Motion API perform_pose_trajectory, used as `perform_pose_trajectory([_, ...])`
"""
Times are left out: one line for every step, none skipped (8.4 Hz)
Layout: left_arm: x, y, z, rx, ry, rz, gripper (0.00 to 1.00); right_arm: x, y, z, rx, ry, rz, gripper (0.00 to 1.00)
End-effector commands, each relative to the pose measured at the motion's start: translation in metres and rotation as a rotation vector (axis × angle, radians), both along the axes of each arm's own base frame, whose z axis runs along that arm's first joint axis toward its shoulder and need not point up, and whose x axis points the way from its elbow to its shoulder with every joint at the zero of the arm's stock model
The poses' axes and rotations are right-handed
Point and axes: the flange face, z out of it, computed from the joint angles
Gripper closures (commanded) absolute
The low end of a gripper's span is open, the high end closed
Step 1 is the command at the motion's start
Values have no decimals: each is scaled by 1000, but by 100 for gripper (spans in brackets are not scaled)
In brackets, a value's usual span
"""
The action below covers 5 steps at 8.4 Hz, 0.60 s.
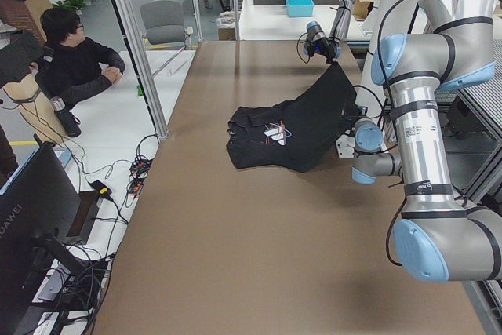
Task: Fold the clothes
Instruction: 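Lift the hem with both grippers and fold it toward the collar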
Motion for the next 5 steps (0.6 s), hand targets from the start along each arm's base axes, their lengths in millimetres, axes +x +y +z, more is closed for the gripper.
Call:
perform_pose_trajectory([3,-6,17,9,-4,-14,100,-1,-1,1,-9,-44,-18,100])
perform_pose_trajectory([3,-28,26,-2,-27,-89,100,-8,-20,5,-13,-15,38,100])
perform_pose_trajectory([-4,-47,32,-3,-48,-139,100,-11,-39,1,-14,9,86,100])
perform_pose_trajectory([-6,-64,45,-4,-79,-171,100,-11,-57,-4,-15,37,140,100])
perform_pose_trajectory([-10,-80,51,-6,-105,-197,100,-11,-73,-6,1,76,199,100])
